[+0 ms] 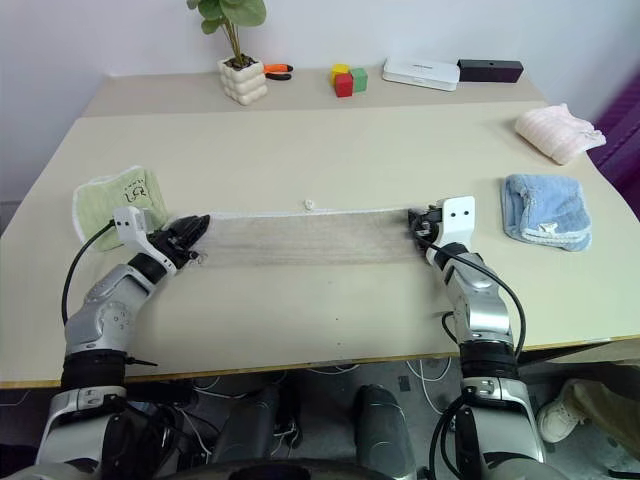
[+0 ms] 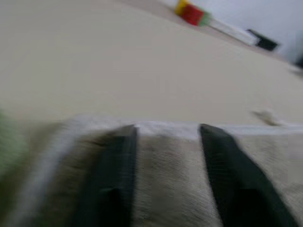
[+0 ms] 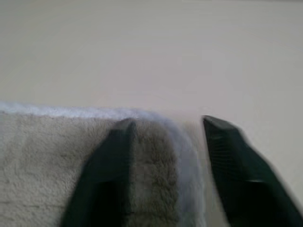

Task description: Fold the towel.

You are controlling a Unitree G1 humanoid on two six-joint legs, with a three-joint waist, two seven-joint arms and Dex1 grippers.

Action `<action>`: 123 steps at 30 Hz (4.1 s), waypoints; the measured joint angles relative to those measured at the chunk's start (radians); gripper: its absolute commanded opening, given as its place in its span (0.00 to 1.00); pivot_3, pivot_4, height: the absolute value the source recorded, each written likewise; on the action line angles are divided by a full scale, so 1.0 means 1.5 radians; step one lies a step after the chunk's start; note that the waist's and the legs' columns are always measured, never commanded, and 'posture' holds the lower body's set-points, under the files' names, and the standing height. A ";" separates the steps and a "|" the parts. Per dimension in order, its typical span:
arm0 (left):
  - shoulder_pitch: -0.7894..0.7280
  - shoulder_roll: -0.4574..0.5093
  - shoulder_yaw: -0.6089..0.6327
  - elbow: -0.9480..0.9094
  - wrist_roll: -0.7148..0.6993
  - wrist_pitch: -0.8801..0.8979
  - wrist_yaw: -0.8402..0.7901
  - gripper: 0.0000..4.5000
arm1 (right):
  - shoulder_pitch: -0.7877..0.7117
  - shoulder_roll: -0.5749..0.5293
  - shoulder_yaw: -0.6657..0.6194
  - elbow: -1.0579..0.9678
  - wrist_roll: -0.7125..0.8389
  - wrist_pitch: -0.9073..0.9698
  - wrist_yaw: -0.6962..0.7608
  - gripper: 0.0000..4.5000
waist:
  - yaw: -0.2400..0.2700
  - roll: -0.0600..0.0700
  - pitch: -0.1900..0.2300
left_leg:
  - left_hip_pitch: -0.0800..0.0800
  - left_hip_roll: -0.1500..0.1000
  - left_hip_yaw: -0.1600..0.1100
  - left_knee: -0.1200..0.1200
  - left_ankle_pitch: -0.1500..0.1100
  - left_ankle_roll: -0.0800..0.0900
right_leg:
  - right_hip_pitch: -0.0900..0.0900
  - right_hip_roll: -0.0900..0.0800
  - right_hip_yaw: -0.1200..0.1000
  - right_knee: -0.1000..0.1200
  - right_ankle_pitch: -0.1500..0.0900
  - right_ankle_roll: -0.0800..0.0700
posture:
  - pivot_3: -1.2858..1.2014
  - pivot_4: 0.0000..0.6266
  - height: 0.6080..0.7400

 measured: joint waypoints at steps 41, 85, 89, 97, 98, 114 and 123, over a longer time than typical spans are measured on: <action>-0.003 0.225 -0.076 -0.166 -0.050 0.069 -0.347 1.00 | 0.140 0.036 -0.198 -0.295 0.718 0.487 -0.418 0.73 | -0.007 -0.001 0.000 | -0.001 0.001 -0.001 -0.002 -0.004 0.002 | -0.001 0.000 0.000 -0.004 -0.002 -0.003 | 0.52 0.24 1.00; 0.026 0.186 -0.054 -0.158 -0.044 -0.008 -0.312 1.00 | -0.018 -0.243 0.182 -0.428 0.341 0.486 -0.057 0.01 | 0.001 0.000 0.001 | -0.012 0.000 0.000 0.000 -0.003 0.005 | -0.008 0.000 -0.001 -0.008 0.000 -0.001 | 0.52 0.24 1.00; 0.031 0.187 -0.052 -0.181 -0.047 -0.008 -0.302 1.00 | -0.052 -0.216 0.222 -0.422 0.305 0.478 -0.014 0.01 | 0.001 0.000 0.001 | -0.011 0.000 0.000 0.000 -0.003 0.005 | -0.008 0.000 -0.001 -0.007 0.000 -0.001 | 0.52 0.24 1.00; 0.055 0.188 -0.043 -0.202 -0.049 -0.007 -0.288 1.00 | -0.068 -0.182 0.279 -0.421 0.253 0.479 0.045 0.01 | 0.001 0.000 0.001 | -0.011 0.000 0.000 0.000 -0.003 0.004 | -0.008 0.000 -0.001 -0.006 0.001 0.000 | 0.52 0.24 1.00; 0.057 0.188 -0.041 -0.203 -0.050 -0.007 -0.288 1.00 | -0.068 -0.182 0.281 -0.421 0.248 0.480 0.050 0.01 | 0.001 0.000 0.001 | -0.011 0.000 0.000 0.000 -0.002 0.004 | -0.008 0.000 -0.001 -0.006 0.001 0.000 | 0.52 0.24 1.00; 0.062 0.189 -0.033 -0.207 -0.050 -0.005 -0.292 1.00 | -0.068 -0.128 0.318 -0.441 0.202 0.507 0.079 0.14 | 0.000 0.000 0.000 | -0.011 0.000 0.000 0.000 -0.002 0.003 | -0.009 0.000 -0.001 -0.003 0.001 0.000 | 0.52 0.24 1.00; 0.063 0.189 -0.033 -0.207 -0.050 -0.005 -0.292 1.00 | -0.068 -0.087 0.287 -0.438 0.224 0.524 0.109 0.99 | 0.001 0.000 0.000 | -0.011 0.000 0.000 0.000 -0.001 0.002 | -0.009 0.000 -0.001 -0.002 0.001 0.000 | 0.52 0.24 1.00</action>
